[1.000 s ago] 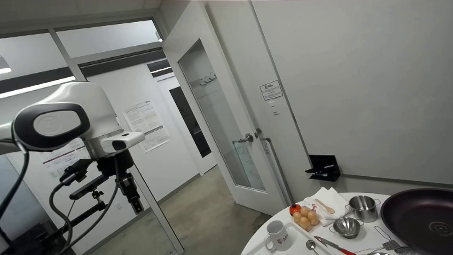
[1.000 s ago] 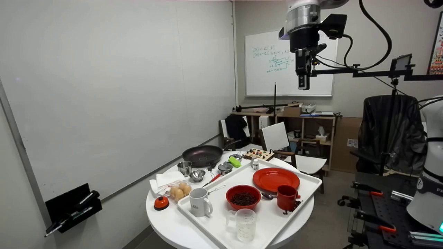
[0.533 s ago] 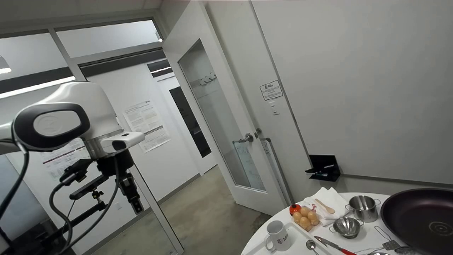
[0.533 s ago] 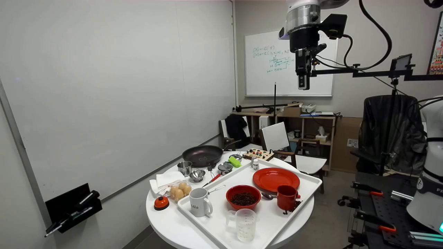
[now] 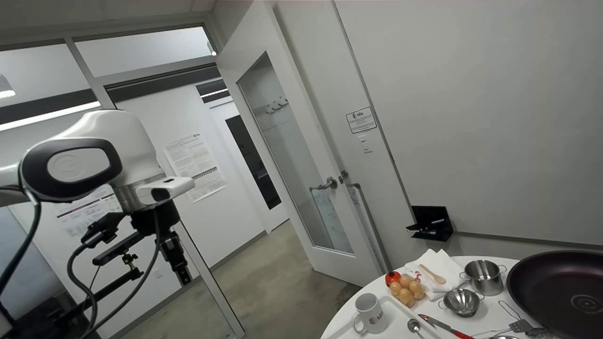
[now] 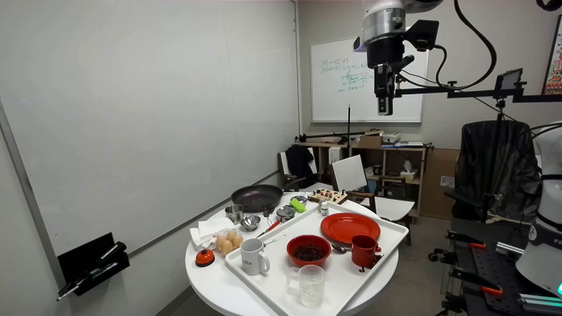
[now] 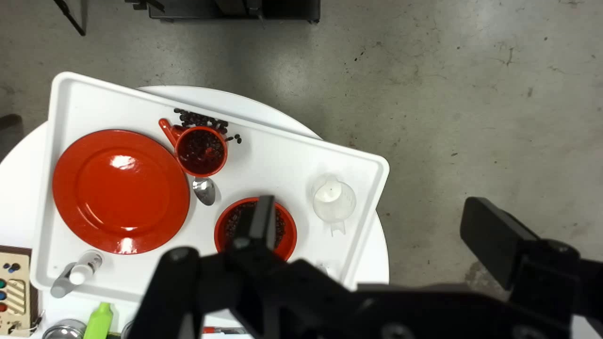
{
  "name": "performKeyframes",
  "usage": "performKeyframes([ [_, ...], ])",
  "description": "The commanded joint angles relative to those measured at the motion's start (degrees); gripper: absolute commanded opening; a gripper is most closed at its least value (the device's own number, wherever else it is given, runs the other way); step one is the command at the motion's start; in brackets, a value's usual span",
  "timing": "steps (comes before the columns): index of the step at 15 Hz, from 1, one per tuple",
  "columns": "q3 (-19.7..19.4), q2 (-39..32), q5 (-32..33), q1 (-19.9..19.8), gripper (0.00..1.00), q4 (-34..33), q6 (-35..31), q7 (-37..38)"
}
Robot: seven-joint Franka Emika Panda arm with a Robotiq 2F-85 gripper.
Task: Pour the contents in the red mug into the red bowl
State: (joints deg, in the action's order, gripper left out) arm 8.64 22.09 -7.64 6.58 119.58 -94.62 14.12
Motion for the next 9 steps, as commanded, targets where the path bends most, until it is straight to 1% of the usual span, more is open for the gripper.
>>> performKeyframes([
  [1,0.36,-1.57,0.77,-1.28,1.0,2.05,-2.67,1.36],
  [3,0.53,-2.12,1.2,-1.82,1.0,3.33,-5.11,2.66],
  [5,0.22,-2.97,0.94,-1.92,1.0,4.03,-6.7,2.33],
  [7,-1.05,-3.54,-0.03,-0.91,1.0,5.24,-7.61,-5.41],
  [9,-2.06,-3.25,0.75,-0.83,1.0,7.84,-7.63,-11.82],
])
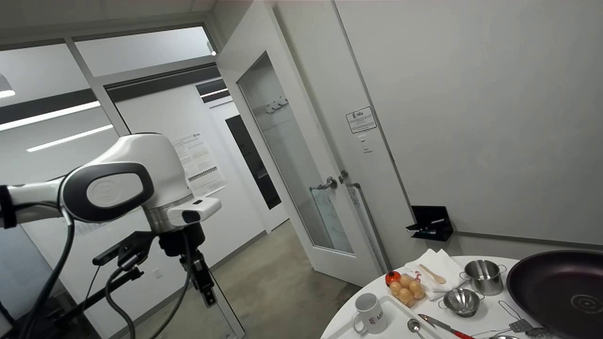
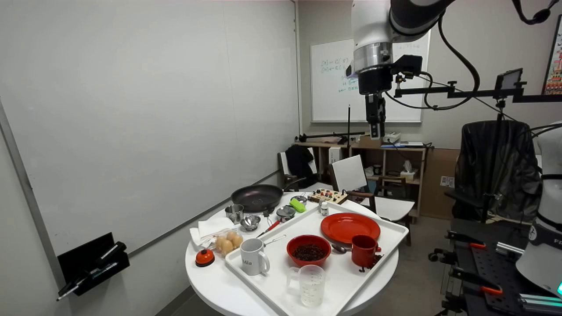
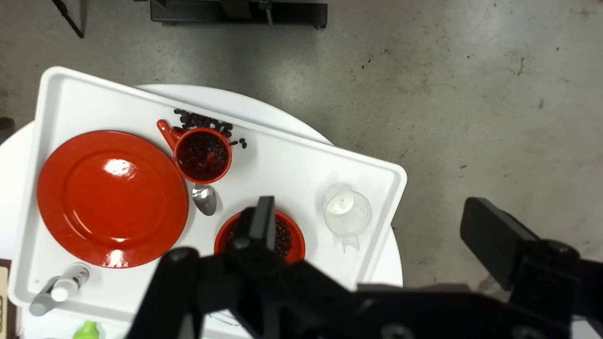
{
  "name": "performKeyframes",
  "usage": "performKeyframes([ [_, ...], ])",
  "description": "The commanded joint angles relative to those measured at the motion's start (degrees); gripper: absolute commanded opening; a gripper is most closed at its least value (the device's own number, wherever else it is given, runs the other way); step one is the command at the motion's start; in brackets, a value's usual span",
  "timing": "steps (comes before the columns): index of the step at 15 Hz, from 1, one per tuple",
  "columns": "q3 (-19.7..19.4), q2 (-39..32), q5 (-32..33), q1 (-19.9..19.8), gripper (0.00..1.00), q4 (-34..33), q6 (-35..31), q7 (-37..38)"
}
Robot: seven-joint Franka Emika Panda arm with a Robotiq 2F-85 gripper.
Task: Pour the contents in the red mug into the red bowl
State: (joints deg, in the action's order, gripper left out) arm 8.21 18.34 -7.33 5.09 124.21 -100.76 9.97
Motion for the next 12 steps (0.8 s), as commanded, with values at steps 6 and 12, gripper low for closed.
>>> performKeyframes([
  [6,-5.26,2.55,3.53,-0.11,1.0,10.0,0.08,-21.89],
  [12,-8.1,6.84,9.92,1.0,1.0,18.25,-0.55,-39.0],
])
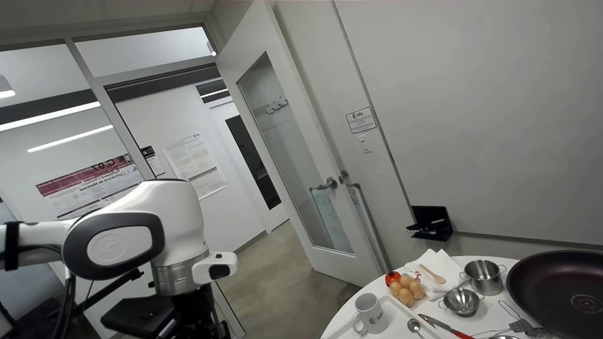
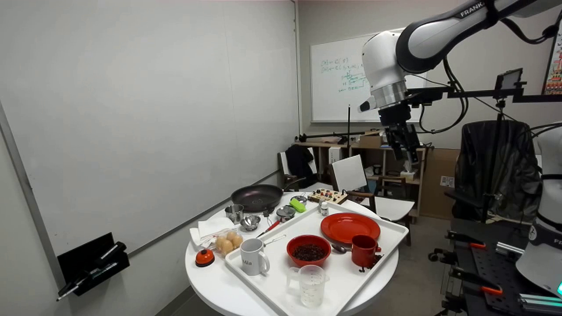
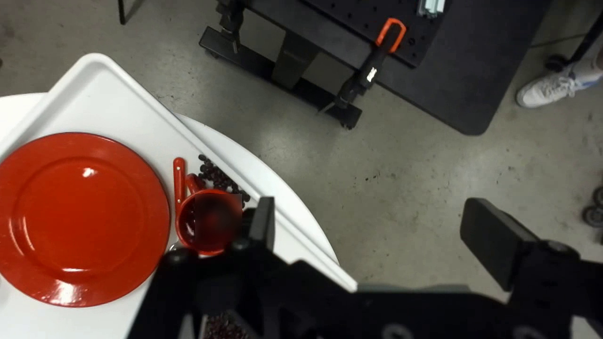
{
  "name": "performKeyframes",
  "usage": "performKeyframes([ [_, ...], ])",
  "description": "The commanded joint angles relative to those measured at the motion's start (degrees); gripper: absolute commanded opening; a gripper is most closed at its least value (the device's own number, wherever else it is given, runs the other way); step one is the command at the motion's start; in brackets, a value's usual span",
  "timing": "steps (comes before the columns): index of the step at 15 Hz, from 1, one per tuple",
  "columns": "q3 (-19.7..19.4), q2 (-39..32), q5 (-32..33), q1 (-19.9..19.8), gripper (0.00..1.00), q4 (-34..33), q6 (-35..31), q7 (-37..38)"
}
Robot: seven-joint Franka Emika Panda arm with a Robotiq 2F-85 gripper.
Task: Pour the contents in the red mug into the red bowl
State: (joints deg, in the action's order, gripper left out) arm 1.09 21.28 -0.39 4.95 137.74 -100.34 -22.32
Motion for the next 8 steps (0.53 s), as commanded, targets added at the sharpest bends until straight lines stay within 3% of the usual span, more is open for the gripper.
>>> performKeyframes([
  [1,-0.73,0.72,1.27,0.69,1.0,1.3,-0.04,-2.25],
  [4,-0.82,1.04,1.47,0.73,1.0,1.91,0.0,-2.61],
  [8,3.56,-1.28,11.09,1.73,1.0,1.07,-0.9,1.12],
])
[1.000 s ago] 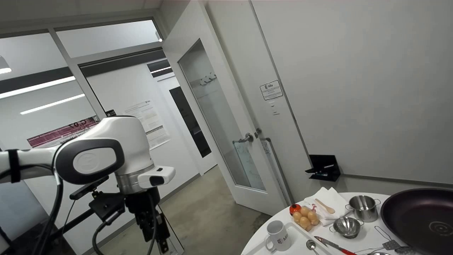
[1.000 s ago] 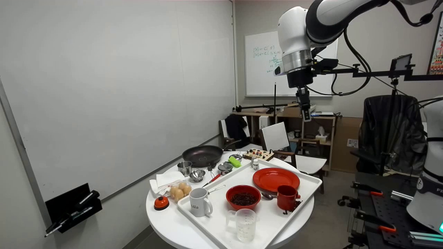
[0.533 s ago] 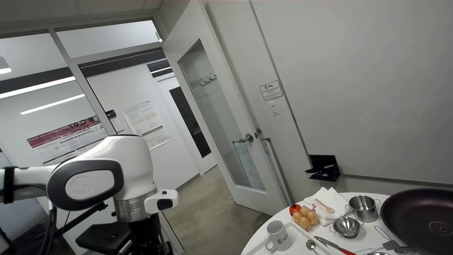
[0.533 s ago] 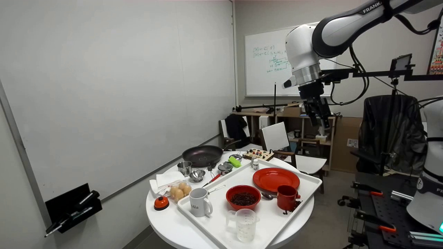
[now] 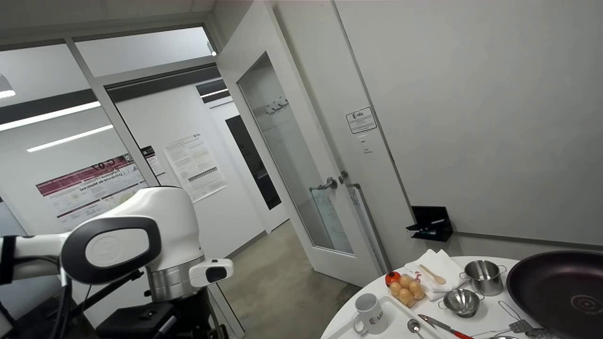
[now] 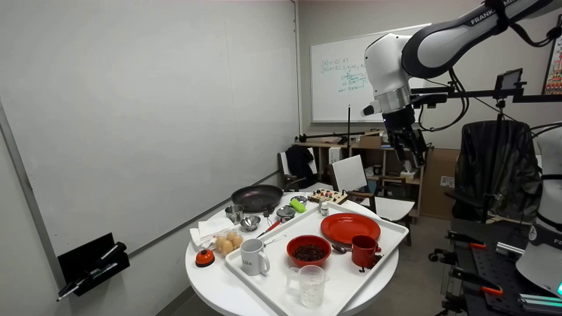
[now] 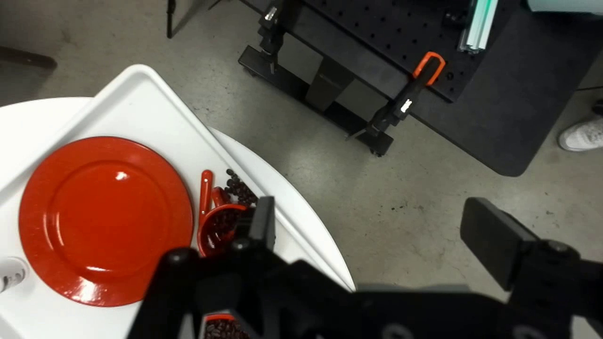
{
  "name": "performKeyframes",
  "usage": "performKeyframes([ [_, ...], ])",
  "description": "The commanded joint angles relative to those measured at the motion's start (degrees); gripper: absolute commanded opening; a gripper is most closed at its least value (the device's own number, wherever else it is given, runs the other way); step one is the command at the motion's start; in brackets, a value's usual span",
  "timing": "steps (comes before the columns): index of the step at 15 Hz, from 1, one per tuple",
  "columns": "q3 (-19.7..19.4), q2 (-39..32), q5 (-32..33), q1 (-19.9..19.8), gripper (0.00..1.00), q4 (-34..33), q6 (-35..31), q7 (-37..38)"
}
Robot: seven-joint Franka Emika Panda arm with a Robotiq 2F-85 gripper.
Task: Pour the contents in the red mug into the red bowl
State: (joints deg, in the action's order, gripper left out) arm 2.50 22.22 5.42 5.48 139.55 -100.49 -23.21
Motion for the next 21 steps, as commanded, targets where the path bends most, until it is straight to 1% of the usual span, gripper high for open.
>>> performKeyframes([
  [1,2.84,-3.26,7.23,1.52,1.0,-0.36,-2.79,2.41],
  [2,3.41,-4.0,8.59,1.74,1.0,-0.23,-4.05,3.3],
  [4,3.41,-5.95,10.03,2.21,1.0,0.6,-9.99,2.9],
  [6,2.2,-7.83,9.33,1.89,1.0,2.11,-16.63,1.58],
  [8,0.45,-7.72,8.05,0.92,1.0,5.86,-23.2,0.3],
  [10,-1.53,-7.47,8.15,-0.2,1.0,9.85,-28.77,-2.19],
  [13,-4.95,-6.94,8.32,-1.37,1.0,15.72,-36.87,-10.4],
  [15,-6.62,-7.64,8.59,-2.02,1.0,17.57,-39.78,-15.17],
  [17,-7.24,-9.04,8.94,-2.81,1.0,17.58,-40.5,-17.5],
  [20,-6.51,-11.92,9.92,-3.69,1.0,15.28,-38.5,-17.28],
  [21,-6.52,-9.53,8.23,-3.37,1.0,17.01,-38.8,-16.84],
])
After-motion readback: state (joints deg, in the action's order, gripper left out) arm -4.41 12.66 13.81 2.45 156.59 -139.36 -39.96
